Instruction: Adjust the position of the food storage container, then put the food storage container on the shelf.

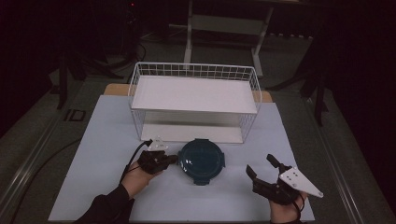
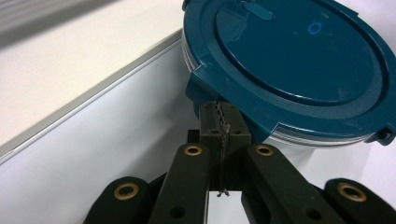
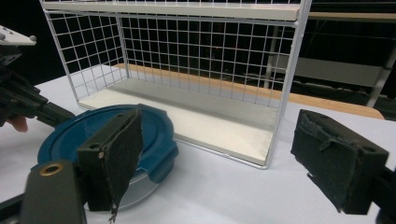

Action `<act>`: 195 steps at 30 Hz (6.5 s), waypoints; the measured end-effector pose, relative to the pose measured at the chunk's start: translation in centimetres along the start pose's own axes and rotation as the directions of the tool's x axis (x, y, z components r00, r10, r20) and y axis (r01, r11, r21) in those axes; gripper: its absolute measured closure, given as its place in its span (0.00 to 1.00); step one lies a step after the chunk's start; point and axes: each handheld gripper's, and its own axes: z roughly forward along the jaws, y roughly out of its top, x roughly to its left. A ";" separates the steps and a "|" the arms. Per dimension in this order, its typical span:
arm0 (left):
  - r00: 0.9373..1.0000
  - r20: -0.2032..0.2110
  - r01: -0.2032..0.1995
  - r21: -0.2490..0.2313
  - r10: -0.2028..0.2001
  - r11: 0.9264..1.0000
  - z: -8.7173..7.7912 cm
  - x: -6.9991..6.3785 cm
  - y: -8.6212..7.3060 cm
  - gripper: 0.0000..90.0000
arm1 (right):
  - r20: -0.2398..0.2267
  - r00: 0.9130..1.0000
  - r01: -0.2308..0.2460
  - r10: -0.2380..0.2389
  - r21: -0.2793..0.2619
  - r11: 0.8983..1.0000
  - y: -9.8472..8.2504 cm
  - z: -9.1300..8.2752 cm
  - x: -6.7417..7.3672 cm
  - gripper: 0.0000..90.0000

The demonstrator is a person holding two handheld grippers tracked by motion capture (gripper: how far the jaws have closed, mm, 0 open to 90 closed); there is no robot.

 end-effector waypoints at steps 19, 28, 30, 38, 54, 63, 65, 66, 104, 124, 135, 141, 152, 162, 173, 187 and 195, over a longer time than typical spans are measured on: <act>0.999 0.036 -0.031 -0.002 0.031 1.000 2.1 -1.6 1.4 1.00 | -0.004 1.000 0.008 -0.008 0.002 1.000 0.0 0.0 0.1 0.18; 0.998 0.047 -0.047 0.002 0.047 0.999 2.2 -1.7 1.6 0.99 | -0.004 1.000 0.006 -0.006 0.003 1.000 0.0 0.0 0.1 0.18; 0.998 0.049 -0.044 -0.005 0.044 0.999 1.9 -1.7 1.6 0.97 | -0.002 1.000 0.005 -0.005 0.001 1.000 0.0 -0.1 0.1 0.18; 0.997 0.076 0.022 -0.053 -0.018 0.998 -0.6 -1.2 1.8 0.46 | -0.004 1.000 0.005 -0.005 0.003 1.000 0.0 0.0 0.1 0.18; 0.977 0.192 0.112 -0.105 -0.090 0.988 -3.0 -2.0 3.2 0.02 | -0.025 0.999 0.036 -0.036 0.003 0.999 0.5 0.3 1.0 0.18; 0.977 0.178 0.139 -0.108 -0.119 0.984 -1.6 -2.1 4.5 0.02 | -0.083 0.995 0.063 -0.062 0.005 0.998 1.3 1.1 1.4 0.17; 0.976 0.178 0.142 -0.098 -0.123 0.985 -1.2 -2.3 4.7 0.02 | -0.095 0.993 0.069 -0.068 0.015 0.997 1.5 1.3 1.3 0.15; 0.977 0.176 0.136 -0.086 -0.119 0.987 -0.9 -2.2 4.7 0.02 | -0.102 0.992 0.077 -0.075 0.017 0.997 1.6 1.3 1.2 0.14; 0.743 0.276 0.564 0.233 -0.610 0.792 4.2 1.8 2.7 0.54 | -0.168 0.984 0.073 -0.055 0.098 0.993 1.8 2.9 1.4 0.15; 0.699 0.329 0.577 0.266 -0.635 0.772 4.6 2.1 2.2 0.58 | -0.184 0.983 0.036 -0.009 0.147 0.988 1.3 3.3 1.0 0.15; 0.759 0.340 0.510 0.219 -0.555 0.832 3.5 1.0 2.3 0.61 | -0.244 0.945 -0.137 0.220 0.318 0.938 0.3 4.9 -1.0 0.20; 0.798 0.358 0.449 0.183 -0.485 0.874 3.0 0.4 2.1 0.62 | -0.255 0.884 -0.250 0.392 0.451 0.857 -0.9 6.1 -2.7 0.26; 0.814 0.389 0.402 0.160 -0.432 0.902 2.4 -0.2 1.5 0.64 | -0.325 0.766 -0.294 0.554 0.590 0.752 -2.6 7.0 -4.0 0.53; 0.822 0.382 0.401 0.137 -0.422 0.906 2.2 -0.5 1.1 0.64 | -0.331 0.716 -0.324 0.615 0.623 0.712 -3.1 7.0 -4.2 0.63; 0.829 0.363 0.415 0.110 -0.425 0.903 1.7 -0.9 0.5 0.63 | -0.299 0.748 -0.335 0.593 0.602 0.725 -2.5 6.6 -3.1 0.63; 0.869 0.318 0.404 -0.010 -0.380 0.915 -1.0 0.4 1.6 0.63 | -0.357 0.764 -0.295 0.538 0.547 0.783 -0.2 8.7 -2.2 0.63; 0.897 0.269 0.382 -0.066 -0.352 0.922 -2.2 1.6 2.5 0.63 | -0.403 0.767 -0.264 0.499 0.511 0.818 1.0 11.1 -2.1 0.63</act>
